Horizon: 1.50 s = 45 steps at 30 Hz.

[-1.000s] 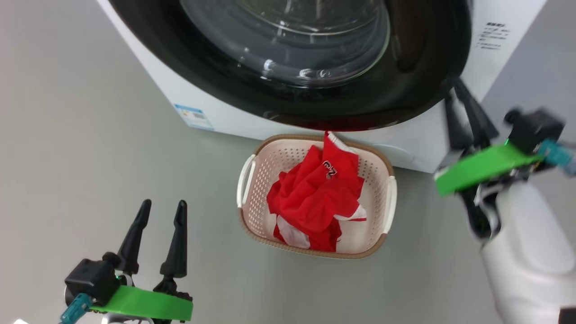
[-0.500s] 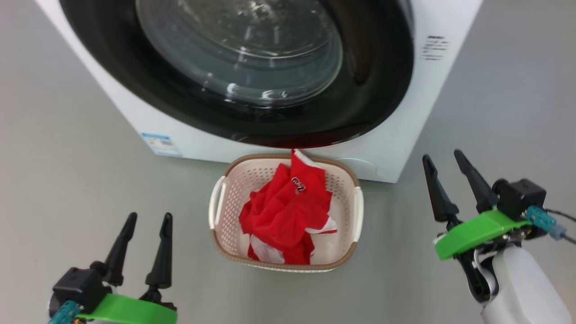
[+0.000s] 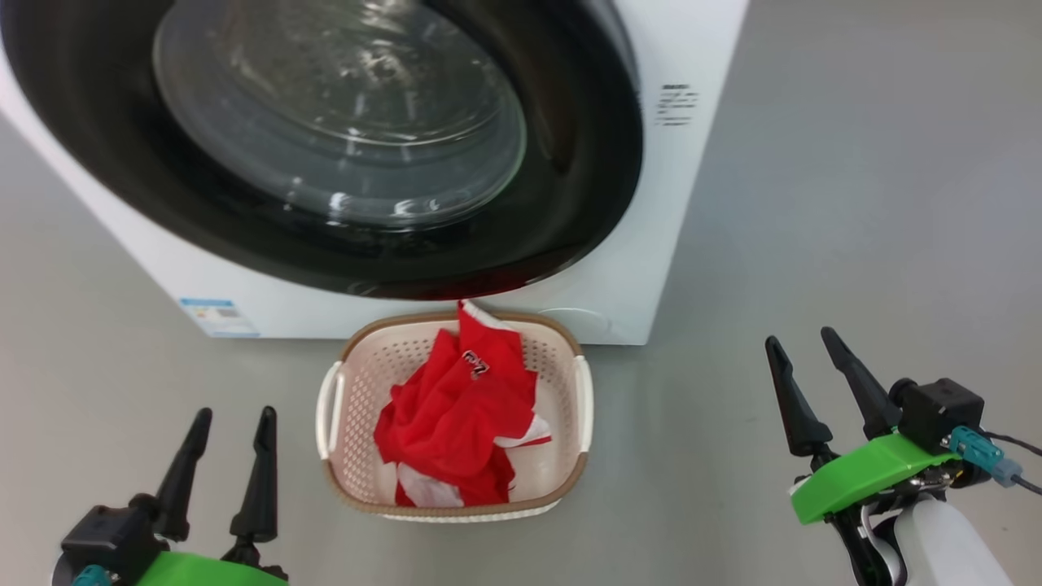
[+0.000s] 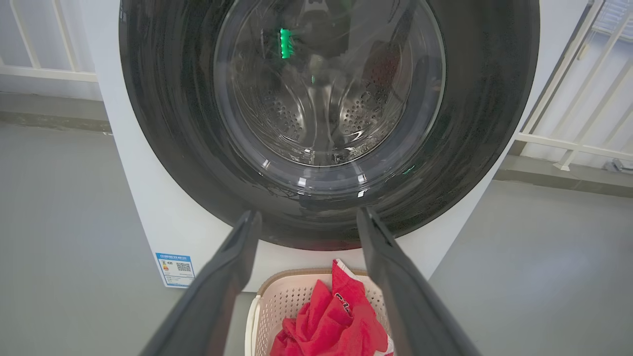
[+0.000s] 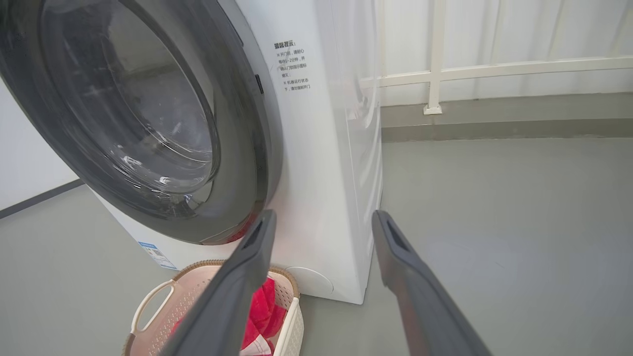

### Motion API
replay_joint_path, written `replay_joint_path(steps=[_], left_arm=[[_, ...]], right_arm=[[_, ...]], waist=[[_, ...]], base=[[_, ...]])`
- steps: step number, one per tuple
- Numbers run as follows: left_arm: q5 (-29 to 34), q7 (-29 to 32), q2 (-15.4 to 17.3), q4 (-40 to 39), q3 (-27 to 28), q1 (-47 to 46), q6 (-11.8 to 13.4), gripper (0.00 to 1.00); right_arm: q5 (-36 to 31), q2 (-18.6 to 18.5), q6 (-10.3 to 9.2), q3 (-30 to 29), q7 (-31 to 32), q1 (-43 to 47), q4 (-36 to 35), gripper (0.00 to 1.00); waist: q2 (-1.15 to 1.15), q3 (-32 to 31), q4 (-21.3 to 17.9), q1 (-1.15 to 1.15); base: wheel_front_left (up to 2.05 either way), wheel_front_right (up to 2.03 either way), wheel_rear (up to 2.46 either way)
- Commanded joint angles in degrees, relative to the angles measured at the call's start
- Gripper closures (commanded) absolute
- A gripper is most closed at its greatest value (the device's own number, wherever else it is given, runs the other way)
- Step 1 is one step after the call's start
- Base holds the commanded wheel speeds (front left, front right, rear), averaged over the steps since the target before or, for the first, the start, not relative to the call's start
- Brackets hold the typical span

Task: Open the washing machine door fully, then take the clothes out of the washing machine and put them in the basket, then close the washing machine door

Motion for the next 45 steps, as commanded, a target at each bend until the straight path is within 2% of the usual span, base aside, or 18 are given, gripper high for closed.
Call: replay_joint_path(steps=[1,18,45], left_arm=[[-0.12,-0.70,1.42,-1.21,2.25,-0.49,-0.18,0.00],[0.15,-0.70,1.15,-1.76,4.73,1.60,-0.18,0.00],[1.69,-0.70,0.05,-2.55,5.97,2.97,-0.18,0.00]], right_arm=[[0.51,-0.25,-0.13,1.47,-0.27,0.61,-1.64,0.00],[0.66,-0.52,-0.13,0.47,-0.27,3.77,-2.65,0.00],[0.14,-0.26,-0.13,-0.12,-0.27,5.48,-3.01,0.00]], waist=[[0.00,-0.83,-1.41,0.00],[0.00,-2.55,-6.25,0.00],[0.00,-3.72,-6.74,0.00]], base=[[0.00,0.00,0.00],[0.00,0.00,0.00],[0.00,0.00,0.00]])
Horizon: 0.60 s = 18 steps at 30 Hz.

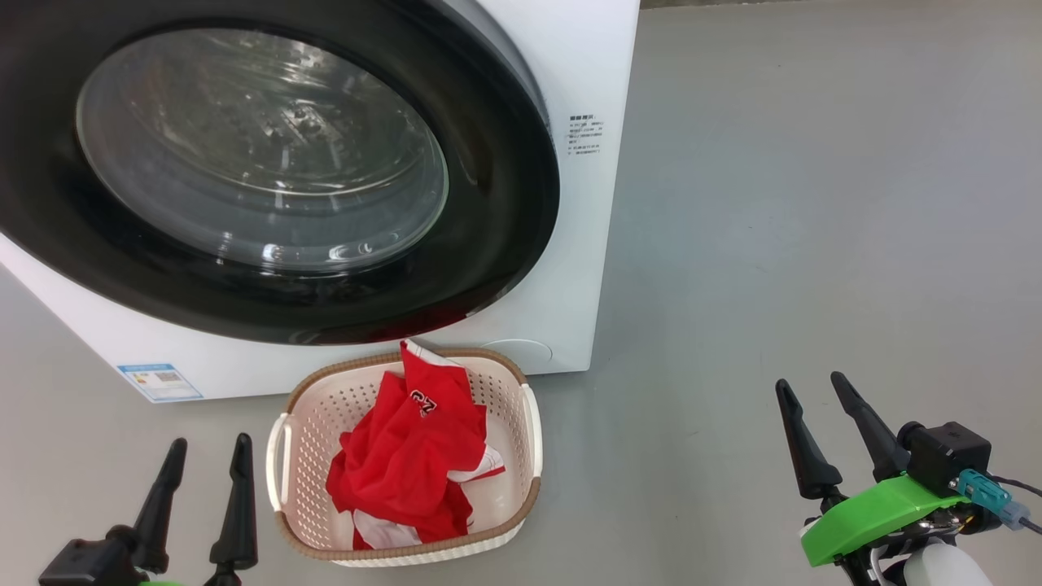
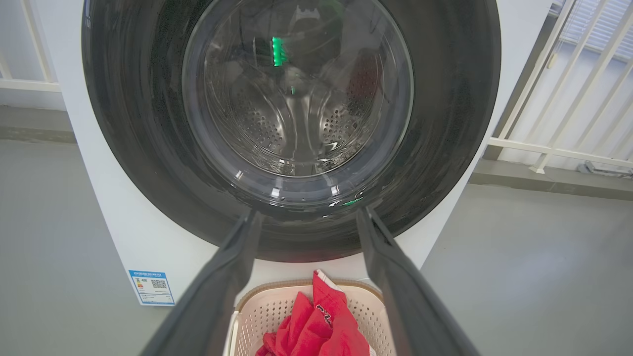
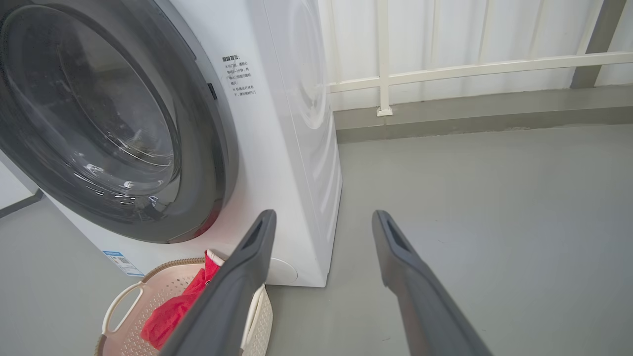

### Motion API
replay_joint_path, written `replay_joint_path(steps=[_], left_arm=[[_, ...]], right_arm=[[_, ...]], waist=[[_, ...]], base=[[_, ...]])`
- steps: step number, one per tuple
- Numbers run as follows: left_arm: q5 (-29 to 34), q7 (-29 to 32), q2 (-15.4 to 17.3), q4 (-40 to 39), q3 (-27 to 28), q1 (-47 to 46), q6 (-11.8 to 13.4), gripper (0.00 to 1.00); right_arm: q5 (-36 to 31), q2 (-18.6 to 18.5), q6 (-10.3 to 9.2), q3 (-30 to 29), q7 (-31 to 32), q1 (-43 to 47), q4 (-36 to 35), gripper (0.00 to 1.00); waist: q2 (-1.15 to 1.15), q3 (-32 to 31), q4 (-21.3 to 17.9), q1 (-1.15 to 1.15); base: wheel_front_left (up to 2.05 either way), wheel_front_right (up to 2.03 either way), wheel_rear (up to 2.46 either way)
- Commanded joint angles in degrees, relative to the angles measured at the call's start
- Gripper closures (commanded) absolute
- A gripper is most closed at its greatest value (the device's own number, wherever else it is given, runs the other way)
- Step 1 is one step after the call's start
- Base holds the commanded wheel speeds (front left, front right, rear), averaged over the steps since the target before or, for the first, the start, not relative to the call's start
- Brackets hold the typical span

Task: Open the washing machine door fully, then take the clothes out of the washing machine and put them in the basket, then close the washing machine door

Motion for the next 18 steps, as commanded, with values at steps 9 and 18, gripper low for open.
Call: replay_joint_path(steps=[9,18], left_arm=[[0.26,-0.70,0.95,-1.44,1.85,-0.13,-0.18,0.00],[0.72,-0.70,0.72,-2.06,2.32,-0.11,-0.18,0.00]], right_arm=[[-0.01,-0.58,-0.13,1.31,-0.27,0.34,-1.64,0.00],[-0.09,-0.60,-0.13,1.20,-0.27,0.38,-1.91,0.00]], waist=[[0.00,-0.29,0.05,0.00],[0.00,-0.29,0.29,0.00]], base=[[0.00,0.00,0.00],[0.00,0.00,0.00]])
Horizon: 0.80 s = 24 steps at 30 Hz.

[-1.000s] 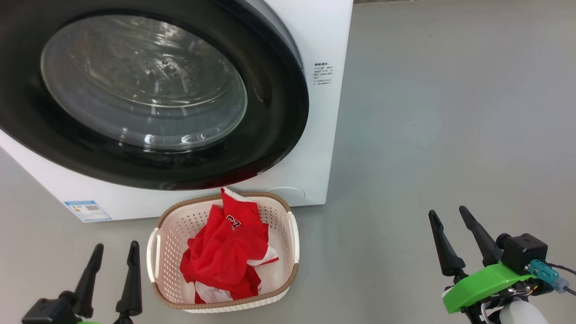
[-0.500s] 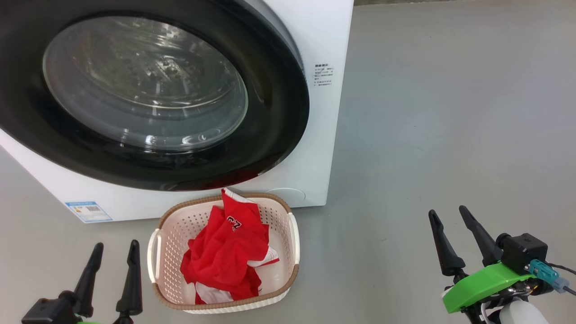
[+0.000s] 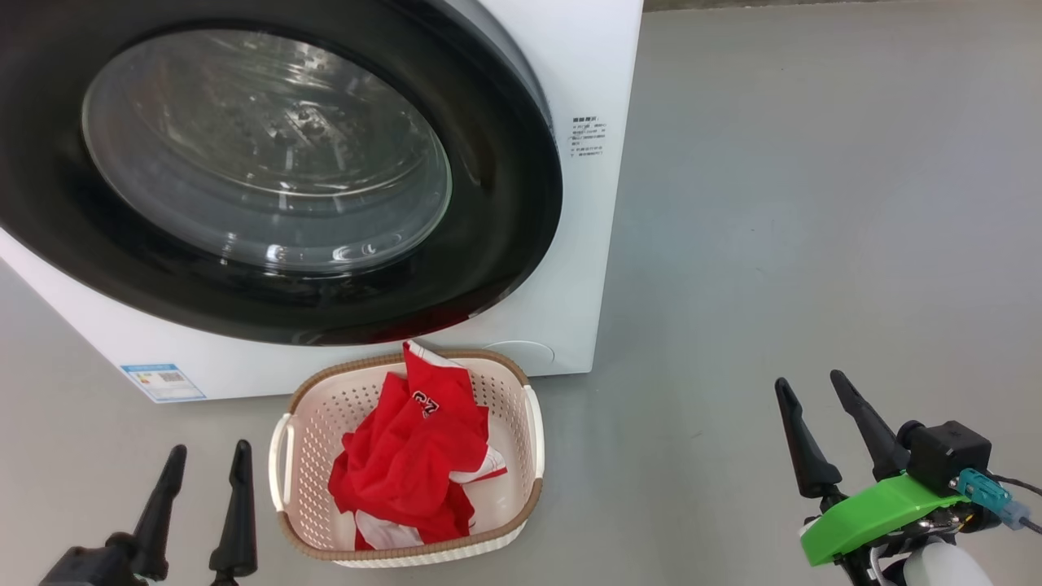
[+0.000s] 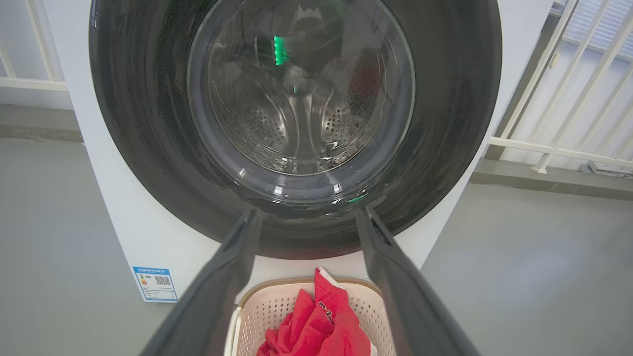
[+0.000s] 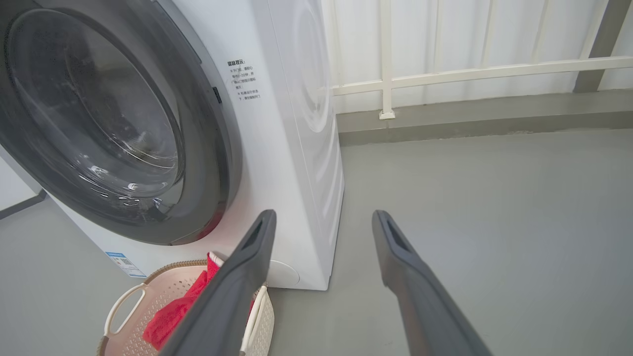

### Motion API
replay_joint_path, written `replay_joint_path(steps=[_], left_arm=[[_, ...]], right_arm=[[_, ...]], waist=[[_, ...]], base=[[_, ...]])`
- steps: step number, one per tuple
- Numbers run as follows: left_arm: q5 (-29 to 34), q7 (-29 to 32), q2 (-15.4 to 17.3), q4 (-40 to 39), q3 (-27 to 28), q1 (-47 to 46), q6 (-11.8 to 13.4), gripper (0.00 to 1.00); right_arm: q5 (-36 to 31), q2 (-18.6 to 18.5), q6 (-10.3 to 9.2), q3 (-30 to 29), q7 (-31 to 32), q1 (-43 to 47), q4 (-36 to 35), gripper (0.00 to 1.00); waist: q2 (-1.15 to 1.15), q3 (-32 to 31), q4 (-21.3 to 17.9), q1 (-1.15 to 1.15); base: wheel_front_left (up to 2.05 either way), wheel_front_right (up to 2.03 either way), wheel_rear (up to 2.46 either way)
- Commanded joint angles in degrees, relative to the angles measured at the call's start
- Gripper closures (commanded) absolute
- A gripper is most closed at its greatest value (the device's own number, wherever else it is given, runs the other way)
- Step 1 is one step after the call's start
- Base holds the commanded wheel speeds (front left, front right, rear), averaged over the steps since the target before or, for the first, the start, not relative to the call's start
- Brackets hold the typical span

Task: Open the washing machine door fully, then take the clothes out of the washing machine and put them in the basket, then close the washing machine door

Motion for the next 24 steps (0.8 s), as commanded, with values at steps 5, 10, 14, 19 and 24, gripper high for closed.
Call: replay_joint_path(steps=[5,10,14,19,24], left_arm=[[-0.22,0.18,-1.01,2.28,-0.48,0.29,0.01,1.00],[-0.29,0.20,-3.29,6.29,-1.24,1.40,0.01,1.00],[-2.49,0.72,-3.38,6.44,-1.11,1.31,0.01,1.00],[-5.48,1.43,-3.31,6.42,-0.88,1.05,0.00,1.00],[-7.87,2.00,-3.25,6.51,-0.69,0.70,0.00,1.00]], right_arm=[[0.03,0.62,0.00,0.42,0.07,0.51,2.23,1.00],[0.09,2.14,0.00,0.56,0.10,3.38,6.41,1.00],[2.27,2.31,0.00,0.27,0.73,3.60,6.20,1.00],[5.24,2.47,-0.01,-0.09,1.57,3.66,5.74,1.00],[7.62,2.60,-0.01,-0.39,2.23,3.56,5.45,1.00]], waist=[[0.00,-0.06,0.04,0.00],[0.00,-0.07,0.04,0.00],[0.00,-0.20,0.02,0.04],[0.00,-0.50,-0.01,0.08],[0.00,-0.53,-0.04,0.01]], base=[[0.00,0.00,0.00],[0.00,0.00,0.00],[0.00,0.00,0.00],[0.00,0.00,0.00],[0.00,0.00,0.00]])
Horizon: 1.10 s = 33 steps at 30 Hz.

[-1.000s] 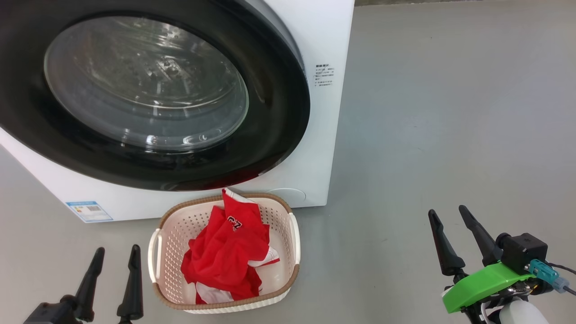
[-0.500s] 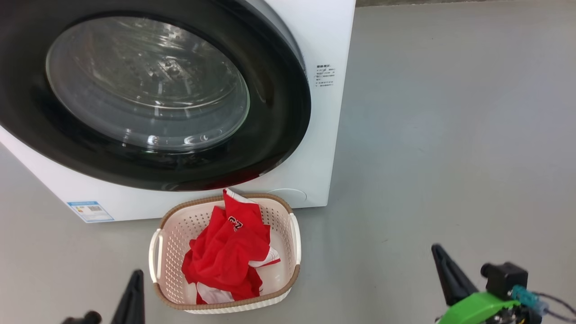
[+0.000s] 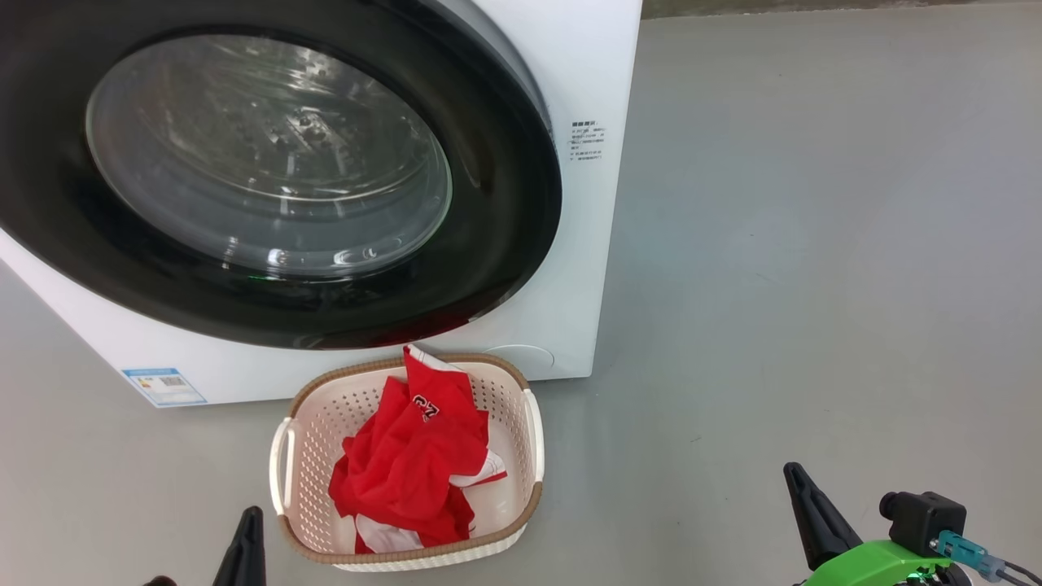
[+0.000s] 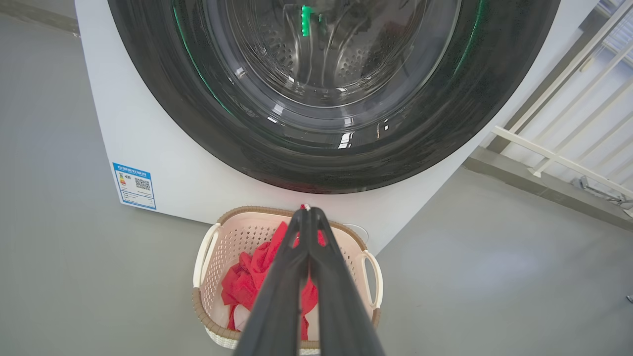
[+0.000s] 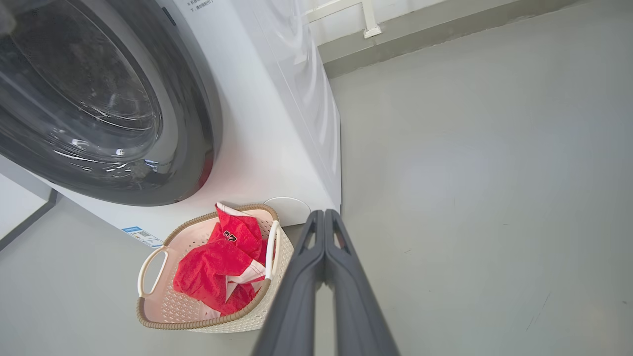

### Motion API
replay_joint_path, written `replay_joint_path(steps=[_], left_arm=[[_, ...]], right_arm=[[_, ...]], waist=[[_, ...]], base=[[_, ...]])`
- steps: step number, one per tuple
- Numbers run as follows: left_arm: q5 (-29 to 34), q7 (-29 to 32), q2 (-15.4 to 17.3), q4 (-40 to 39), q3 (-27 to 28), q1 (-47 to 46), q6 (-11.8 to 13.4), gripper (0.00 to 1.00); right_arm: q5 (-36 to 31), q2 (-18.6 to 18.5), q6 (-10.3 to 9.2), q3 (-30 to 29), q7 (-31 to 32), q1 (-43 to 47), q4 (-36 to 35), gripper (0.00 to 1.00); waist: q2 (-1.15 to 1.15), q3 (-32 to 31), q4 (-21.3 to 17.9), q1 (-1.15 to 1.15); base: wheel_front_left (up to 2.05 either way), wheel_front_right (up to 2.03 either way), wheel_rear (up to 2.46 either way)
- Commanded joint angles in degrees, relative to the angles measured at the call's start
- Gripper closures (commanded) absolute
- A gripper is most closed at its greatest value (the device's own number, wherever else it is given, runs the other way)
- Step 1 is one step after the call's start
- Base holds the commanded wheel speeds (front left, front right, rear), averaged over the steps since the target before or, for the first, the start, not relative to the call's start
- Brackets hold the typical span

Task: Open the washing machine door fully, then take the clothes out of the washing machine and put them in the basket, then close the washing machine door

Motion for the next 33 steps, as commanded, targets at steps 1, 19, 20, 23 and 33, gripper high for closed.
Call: replay_joint_path(steps=[1,19,20,23,33], left_arm=[[-1.22,0.17,0.76,-1.04,0.75,-1.49,-0.02,1.00],[-11.85,2.84,0.91,-1.04,1.75,-2.74,-0.05,1.00],[-12.44,2.99,0.91,-1.04,1.81,-2.81,-0.05,1.00],[-14.20,3.45,0.92,-1.05,2.00,-3.01,-0.05,1.00],[-20.05,5.00,0.94,-1.09,2.64,-3.68,-0.07,1.00]], right_arm=[[1.22,-0.24,-0.01,-0.54,0.29,-1.11,-1.68,1.00],[11.87,0.33,-0.03,-1.94,3.35,-1.22,-3.28,1.00],[12.46,0.37,-0.03,-2.02,3.52,-1.22,-3.38,1.00],[14.24,0.46,-0.04,-2.25,4.03,-1.23,-3.65,1.00],[20.17,0.78,-0.05,-3.03,5.72,-1.27,-4.57,1.00]], waist=[[0.00,-0.03,-0.01,-0.01],[0.00,-0.65,-0.12,-0.01],[0.00,-0.69,-0.12,-0.01],[0.00,-0.79,-0.14,-0.01],[0.00,-1.14,-0.20,-0.01]], base=[[0.00,0.00,0.00],[0.00,0.00,0.00],[0.00,0.00,0.00],[0.00,0.00,0.00],[0.00,0.00,0.00]])
